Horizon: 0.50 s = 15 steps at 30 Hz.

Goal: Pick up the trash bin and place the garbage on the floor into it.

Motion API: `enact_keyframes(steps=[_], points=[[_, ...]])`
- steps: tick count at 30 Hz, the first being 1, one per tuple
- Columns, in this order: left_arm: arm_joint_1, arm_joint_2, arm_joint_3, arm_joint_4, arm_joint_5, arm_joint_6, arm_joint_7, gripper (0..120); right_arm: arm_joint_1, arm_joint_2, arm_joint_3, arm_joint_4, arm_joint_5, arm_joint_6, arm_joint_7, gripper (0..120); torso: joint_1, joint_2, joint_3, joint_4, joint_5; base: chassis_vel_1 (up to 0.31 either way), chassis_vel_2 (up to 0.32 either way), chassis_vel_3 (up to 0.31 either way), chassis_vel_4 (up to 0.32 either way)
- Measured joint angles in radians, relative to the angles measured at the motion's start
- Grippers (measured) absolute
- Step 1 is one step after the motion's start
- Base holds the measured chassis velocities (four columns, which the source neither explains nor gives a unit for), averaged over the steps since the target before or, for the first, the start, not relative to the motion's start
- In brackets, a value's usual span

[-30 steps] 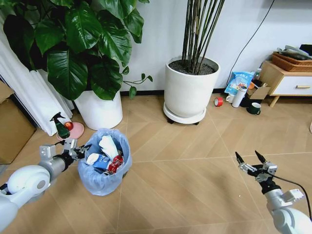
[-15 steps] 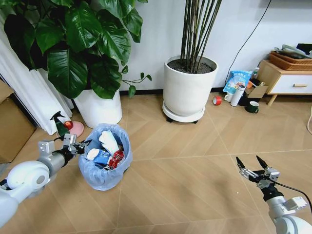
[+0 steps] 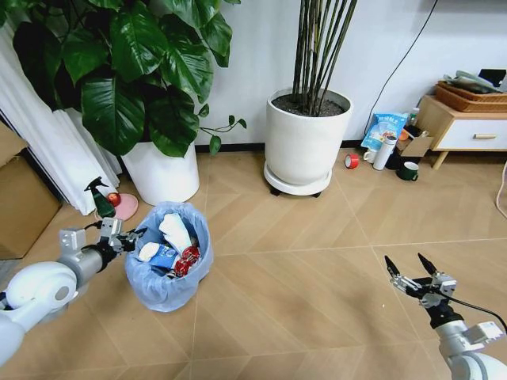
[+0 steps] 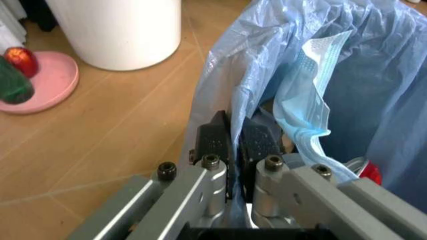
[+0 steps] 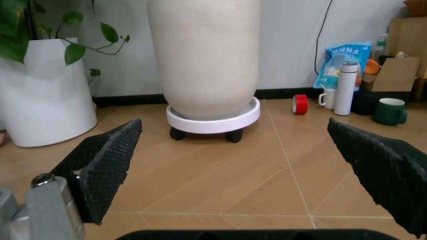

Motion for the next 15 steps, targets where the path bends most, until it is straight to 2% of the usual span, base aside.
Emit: enact_keyframes(steps=[15], points=[[0.025,0.026,-0.017,0.006,0.000,-0.002,-0.002,0,0.001,-0.020,-0.004,-0.014,0.007,0.002,-0.007,100,0.000,0.000,0.000,0.0001,-0.0002,0.059,-0.062,-0.065,0.065]])
